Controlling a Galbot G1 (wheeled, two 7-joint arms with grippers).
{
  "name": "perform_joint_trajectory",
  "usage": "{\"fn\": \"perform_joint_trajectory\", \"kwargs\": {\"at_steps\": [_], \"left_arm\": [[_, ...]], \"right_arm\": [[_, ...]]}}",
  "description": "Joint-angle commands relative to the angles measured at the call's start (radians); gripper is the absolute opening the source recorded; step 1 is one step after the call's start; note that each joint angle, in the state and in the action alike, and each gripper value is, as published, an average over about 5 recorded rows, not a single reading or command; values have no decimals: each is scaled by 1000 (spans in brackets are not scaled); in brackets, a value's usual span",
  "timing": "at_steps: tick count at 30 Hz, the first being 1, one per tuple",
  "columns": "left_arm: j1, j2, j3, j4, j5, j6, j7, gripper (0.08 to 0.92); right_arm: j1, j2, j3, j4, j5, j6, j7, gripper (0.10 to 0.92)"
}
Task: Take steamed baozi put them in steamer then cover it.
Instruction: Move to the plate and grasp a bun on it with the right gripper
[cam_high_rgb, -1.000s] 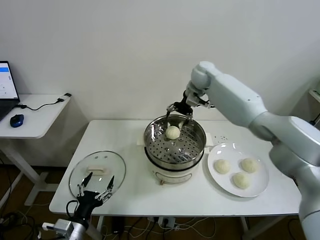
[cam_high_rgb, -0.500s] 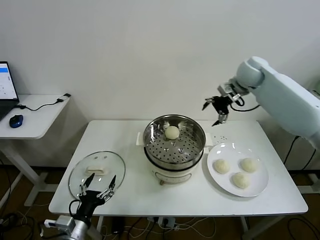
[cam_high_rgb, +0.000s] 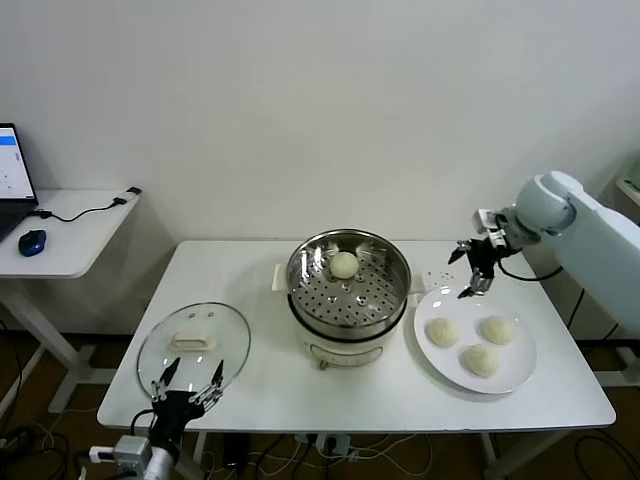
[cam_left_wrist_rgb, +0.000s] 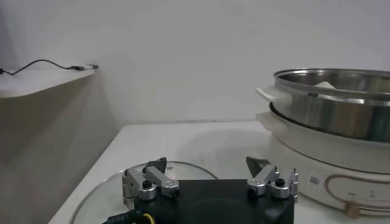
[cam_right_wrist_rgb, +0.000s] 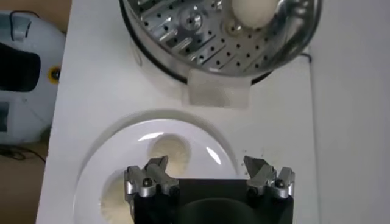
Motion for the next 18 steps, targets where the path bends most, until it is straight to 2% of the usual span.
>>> {"fn": "perform_joint_trajectory", "kwargs": {"at_steps": [1, 4, 18], "left_arm": [[32, -4, 0, -33, -15, 14, -27, 823], [29, -10, -12, -14, -5, 6, -37, 823], [17, -11, -9, 5, -2, 7, -33, 823]], "right_arm": [[-166, 93, 83, -88, -119, -2, 53, 823], [-189, 174, 98, -169, -153, 10, 44, 823], [-228, 208, 106, -197, -227, 13, 65, 823]]}}
